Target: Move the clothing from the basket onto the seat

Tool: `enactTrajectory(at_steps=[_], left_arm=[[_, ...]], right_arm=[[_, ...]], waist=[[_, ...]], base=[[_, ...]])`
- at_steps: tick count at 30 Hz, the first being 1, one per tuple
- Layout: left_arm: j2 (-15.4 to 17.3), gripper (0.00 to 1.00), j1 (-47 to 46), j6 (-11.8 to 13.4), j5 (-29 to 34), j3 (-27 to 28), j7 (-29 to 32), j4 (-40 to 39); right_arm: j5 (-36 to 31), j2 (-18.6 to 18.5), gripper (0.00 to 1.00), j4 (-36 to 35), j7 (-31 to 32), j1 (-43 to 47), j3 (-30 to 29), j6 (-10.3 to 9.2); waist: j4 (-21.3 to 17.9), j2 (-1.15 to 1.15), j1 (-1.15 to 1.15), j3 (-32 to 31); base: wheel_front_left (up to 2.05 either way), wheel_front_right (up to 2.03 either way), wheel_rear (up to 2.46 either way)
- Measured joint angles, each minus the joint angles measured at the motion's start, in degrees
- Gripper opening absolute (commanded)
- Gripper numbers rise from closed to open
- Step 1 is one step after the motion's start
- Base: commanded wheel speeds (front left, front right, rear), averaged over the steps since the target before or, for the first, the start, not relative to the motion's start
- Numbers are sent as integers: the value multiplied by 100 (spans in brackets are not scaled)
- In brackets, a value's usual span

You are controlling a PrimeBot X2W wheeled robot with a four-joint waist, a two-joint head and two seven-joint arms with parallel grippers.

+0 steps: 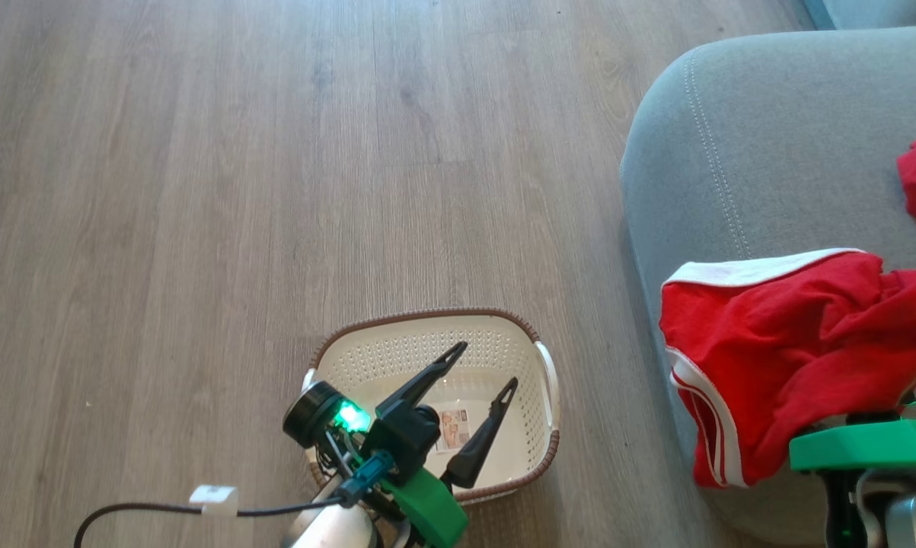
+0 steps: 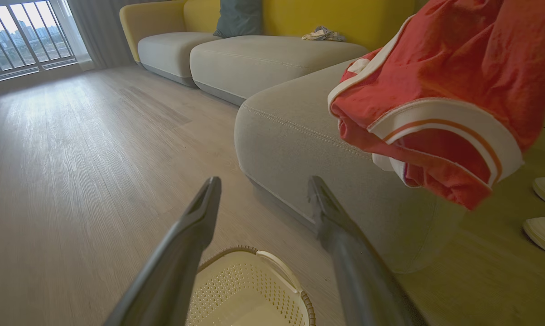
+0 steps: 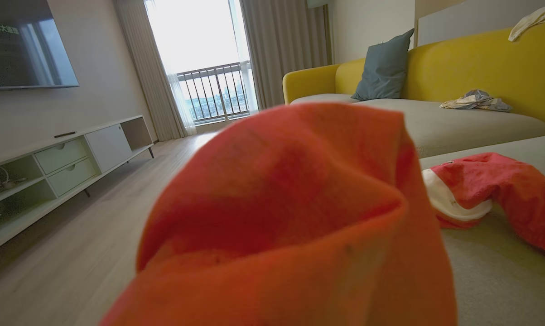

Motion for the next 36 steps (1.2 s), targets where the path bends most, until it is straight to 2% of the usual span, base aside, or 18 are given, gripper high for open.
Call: enactTrajectory(at_steps=[7,13,20,33,34,35,36], left_arm=[[1,100,-1,43,-1,20,0,-5],[3,100,-3,46,-1,36,1,-35],[10,100,-33,45,1,52,1,-85],[44,100,-270,-20,127,57,1,-113],[44,100,-270,-20,127,57,1,-113],[80,100,-278,-53,136,57,1,-112],[80,100,-278,-53,136,57,1,-112]], right_arm=[[0,1,0,-45,0,-7,-23,0],[4,2,0,-133,0,-67,-38,0],[10,10,0,-278,0,-171,-110,0],[197,44,0,-385,0,-224,-174,0],[197,44,0,-385,0,-224,-174,0],[263,45,0,-383,0,-224,-180,0],[263,45,0,-383,0,-224,-180,0]], waist=[[-113,0,0,1],[-414,0,0,35],[-974,0,0,136],[-2255,0,0,467],[-2255,0,0,467],[-2449,0,0,520],[-2449,0,0,520]], base=[[0,0,0],[0,0,0],[0,0,0],[0,0,0],[0,0,0],[0,0,0],[0,0,0]])
